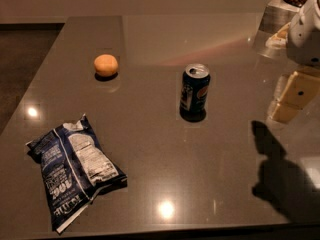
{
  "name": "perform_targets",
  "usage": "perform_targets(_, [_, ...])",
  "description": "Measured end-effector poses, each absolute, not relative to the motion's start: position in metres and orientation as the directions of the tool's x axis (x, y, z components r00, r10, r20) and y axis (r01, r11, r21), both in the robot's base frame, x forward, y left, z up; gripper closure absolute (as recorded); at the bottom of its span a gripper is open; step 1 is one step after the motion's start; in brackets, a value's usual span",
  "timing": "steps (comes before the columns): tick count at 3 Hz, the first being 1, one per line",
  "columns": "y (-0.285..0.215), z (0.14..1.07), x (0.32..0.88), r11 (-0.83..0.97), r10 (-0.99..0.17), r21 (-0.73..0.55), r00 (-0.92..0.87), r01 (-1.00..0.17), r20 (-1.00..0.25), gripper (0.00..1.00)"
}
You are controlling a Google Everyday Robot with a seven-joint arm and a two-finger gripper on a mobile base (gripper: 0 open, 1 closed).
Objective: Move pepsi can near blue chip bag
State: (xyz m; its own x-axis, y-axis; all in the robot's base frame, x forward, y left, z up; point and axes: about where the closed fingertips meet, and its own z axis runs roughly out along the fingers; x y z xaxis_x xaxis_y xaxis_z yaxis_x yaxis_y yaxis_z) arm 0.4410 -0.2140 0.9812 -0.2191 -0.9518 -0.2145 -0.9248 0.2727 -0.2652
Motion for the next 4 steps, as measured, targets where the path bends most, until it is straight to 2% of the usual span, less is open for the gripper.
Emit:
perform_targets(1, [-0.206, 0.983, 0.454, 0.282, -0.946, -0.267, -0.222, -0.921, -0.235, 0.00])
perform_targets(3, [-0.155, 0.964, 0.505, 0.246, -0.912, -0.172, -0.168, -0.954, -0.374, 0.00])
perform_targets(4, [-0.139, 0.953, 0.512, 0.229, -0.897, -0.137, -0.154, -0.964, -0.415, 0.00])
